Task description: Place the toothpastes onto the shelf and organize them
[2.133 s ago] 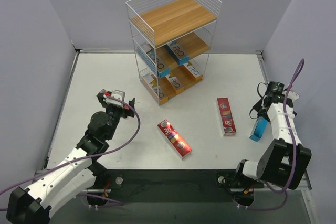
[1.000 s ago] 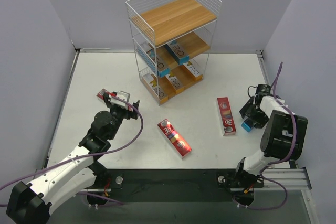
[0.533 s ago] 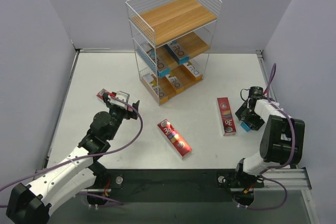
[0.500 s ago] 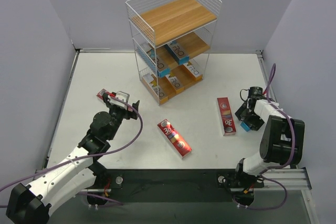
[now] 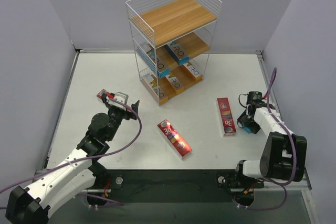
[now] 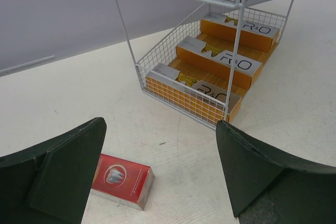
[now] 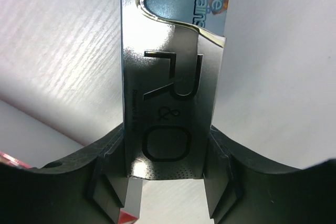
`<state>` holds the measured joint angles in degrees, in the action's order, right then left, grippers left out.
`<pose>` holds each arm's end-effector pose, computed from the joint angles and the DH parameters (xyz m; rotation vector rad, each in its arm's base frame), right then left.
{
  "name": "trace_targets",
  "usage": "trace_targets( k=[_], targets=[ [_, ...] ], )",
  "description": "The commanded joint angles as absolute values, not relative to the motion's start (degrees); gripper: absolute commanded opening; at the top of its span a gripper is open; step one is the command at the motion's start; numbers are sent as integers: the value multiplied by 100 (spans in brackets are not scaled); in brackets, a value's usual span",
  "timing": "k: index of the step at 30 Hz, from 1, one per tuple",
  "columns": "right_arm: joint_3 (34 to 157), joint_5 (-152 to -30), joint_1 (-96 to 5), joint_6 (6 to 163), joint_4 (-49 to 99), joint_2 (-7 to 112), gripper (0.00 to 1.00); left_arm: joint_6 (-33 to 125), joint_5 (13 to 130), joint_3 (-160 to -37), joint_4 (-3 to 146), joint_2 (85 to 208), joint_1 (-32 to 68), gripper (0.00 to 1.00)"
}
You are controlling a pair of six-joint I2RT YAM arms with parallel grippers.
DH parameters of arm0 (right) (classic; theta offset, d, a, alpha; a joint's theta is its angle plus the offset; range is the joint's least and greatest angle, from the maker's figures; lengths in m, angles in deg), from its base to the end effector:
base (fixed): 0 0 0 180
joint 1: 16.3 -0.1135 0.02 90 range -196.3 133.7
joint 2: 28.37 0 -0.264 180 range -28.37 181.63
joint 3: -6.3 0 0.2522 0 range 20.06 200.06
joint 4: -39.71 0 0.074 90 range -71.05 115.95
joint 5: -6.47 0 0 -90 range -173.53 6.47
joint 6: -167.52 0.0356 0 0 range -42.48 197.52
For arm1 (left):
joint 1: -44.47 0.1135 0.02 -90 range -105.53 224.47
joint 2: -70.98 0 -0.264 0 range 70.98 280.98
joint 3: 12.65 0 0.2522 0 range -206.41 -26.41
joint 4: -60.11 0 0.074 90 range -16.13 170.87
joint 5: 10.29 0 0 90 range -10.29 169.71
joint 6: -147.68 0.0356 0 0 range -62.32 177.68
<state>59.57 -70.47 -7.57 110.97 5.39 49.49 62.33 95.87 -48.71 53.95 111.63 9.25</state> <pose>0.2458 -0.0459 0.1736 0.9979 2.3609 -0.1339 0.1521 -0.0953 0.2683 0.3122 1.5162 -0.2053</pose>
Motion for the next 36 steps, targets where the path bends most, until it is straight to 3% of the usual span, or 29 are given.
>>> trace_targets(
  k=[1,7,17,28,36],
  targets=[
    [6102,-6517,-1014,10926,178,4196,34,6146,9509,-4917,5208,11106,878,97],
    [6645,-6384,-1594,10049,11,3395,30,6181,9500,-4917,5190,11168,870,97],
    [8165,-8527,-2614,7807,-24,2963,30,6234,9412,-4908,5120,11352,870,97],
    [9889,-10399,-2887,6637,-165,4210,31,6252,9307,-4864,5102,11317,878,97],
    [10926,-10524,-2905,6206,-235,5450,33,6348,9351,-4829,5225,11141,887,97]
  ],
)
